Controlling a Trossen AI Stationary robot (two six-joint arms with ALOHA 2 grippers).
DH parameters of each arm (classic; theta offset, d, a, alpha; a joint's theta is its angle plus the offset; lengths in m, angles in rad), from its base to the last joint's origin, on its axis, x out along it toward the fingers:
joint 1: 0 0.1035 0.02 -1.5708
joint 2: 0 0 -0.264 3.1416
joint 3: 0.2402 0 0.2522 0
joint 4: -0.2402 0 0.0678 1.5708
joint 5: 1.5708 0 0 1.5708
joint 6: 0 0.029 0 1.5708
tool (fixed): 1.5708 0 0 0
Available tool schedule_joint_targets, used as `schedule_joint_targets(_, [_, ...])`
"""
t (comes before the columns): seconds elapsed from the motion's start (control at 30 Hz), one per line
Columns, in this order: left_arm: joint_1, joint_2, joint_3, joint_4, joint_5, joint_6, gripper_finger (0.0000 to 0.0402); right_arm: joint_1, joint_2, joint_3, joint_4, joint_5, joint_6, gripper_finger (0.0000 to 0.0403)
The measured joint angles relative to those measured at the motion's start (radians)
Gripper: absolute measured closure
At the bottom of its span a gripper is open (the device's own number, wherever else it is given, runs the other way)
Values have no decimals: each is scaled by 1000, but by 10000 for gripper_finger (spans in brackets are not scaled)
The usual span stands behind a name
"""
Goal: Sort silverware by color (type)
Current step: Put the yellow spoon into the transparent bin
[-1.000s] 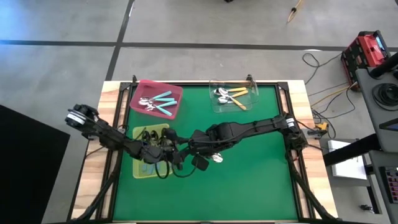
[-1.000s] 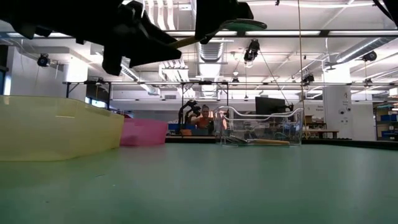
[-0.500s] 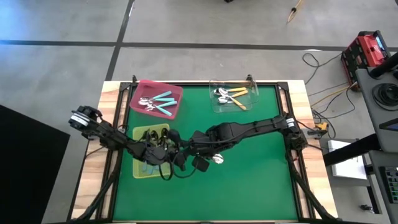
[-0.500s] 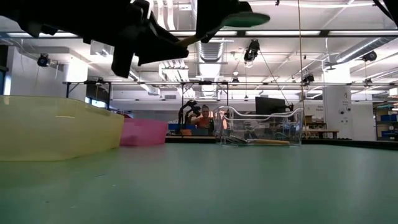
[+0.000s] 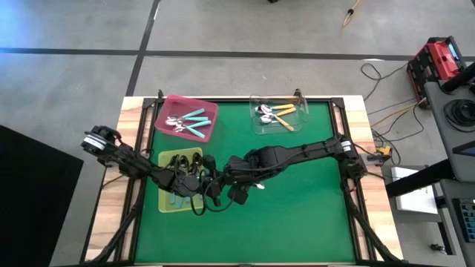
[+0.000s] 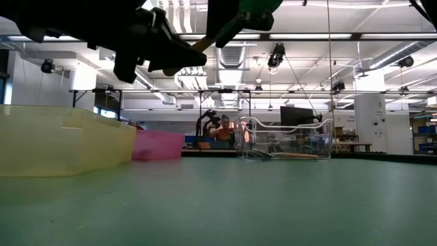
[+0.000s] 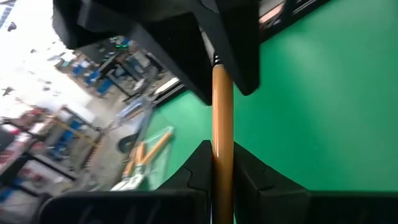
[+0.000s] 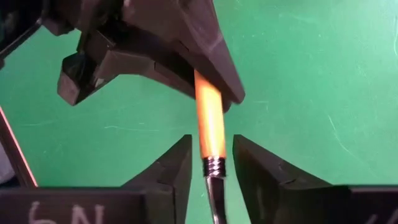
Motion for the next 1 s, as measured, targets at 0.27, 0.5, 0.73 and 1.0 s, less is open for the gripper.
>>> schedule_joint_targets(0.27, [0, 0, -13, -2, 71, -97, 389, -2, -77, 0, 37, 102, -85, 263])
schedule_joint_targets(0.5, [-1, -35, -99, 160, 171, -172, 389, 30, -206, -4, 78, 295, -308, 258])
schedule_joint_targets(0.73, [-12, -195, -221, 330, 255, -190, 389, 85, -314, -122, 272, 385, -551, 262])
schedule_joint_targets(1.0, [-18, -412, -315, 357, 326, -205, 389, 89, -392, -472, 717, 345, -709, 261])
